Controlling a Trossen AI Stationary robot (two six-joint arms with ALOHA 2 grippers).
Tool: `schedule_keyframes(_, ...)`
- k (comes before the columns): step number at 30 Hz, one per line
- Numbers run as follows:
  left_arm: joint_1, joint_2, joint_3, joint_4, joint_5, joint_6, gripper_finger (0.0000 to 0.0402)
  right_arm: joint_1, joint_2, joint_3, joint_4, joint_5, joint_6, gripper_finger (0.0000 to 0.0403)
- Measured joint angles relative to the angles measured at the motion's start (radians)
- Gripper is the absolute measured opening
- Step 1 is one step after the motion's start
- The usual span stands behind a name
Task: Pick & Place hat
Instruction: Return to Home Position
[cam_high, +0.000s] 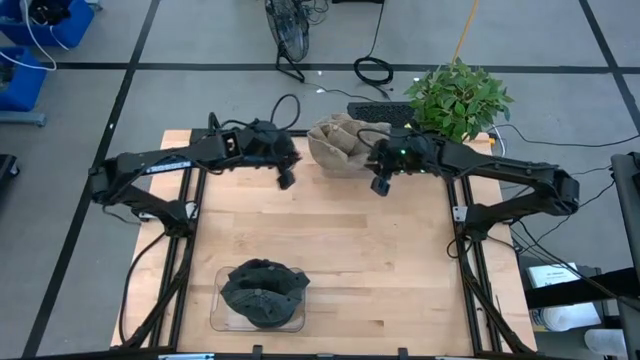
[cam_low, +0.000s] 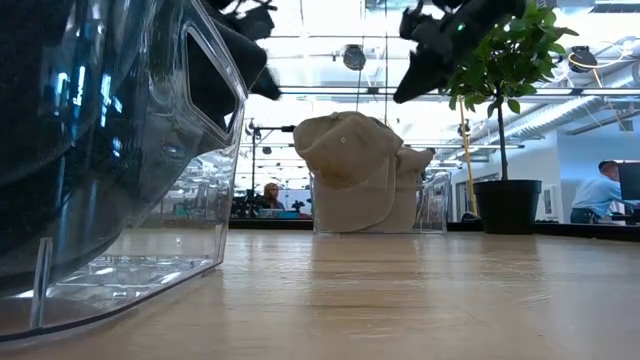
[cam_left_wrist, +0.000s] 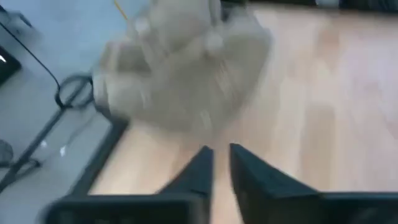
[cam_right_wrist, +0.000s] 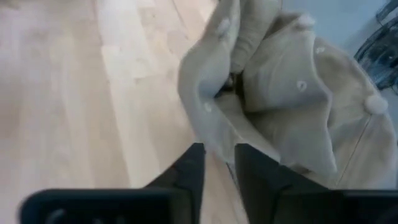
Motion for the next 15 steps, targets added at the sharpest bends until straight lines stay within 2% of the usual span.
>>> schedule_keyframes(2, -0.017, -0.040, -0.004, -0.064, -0.001, 0.009, 0.0019, 0.013, -0.030, 0.000, -0.027, 0.000, 0.009, 0.0043)
schedule_keyframes(5, -0.042, -0.099, -0.025, -0.105, -0.017, 0.000, 0.0010, 0.037, -0.060, 0.000, -0.068, 0.000, 0.010, 0.0008)
schedule_keyframes(11, -0.108, -0.260, -0.171, -0.090, -0.025, -0.053, 0.0005, 0.084, -0.090, -0.003, -0.176, 0.002, 0.076, 0.0006)
schedule_keyframes(15, -0.141, -0.391, -0.305, -0.084, -0.024, -0.072, 0.0004, 0.117, -0.105, -0.077, -0.159, 0.002, 0.065, 0.0003)
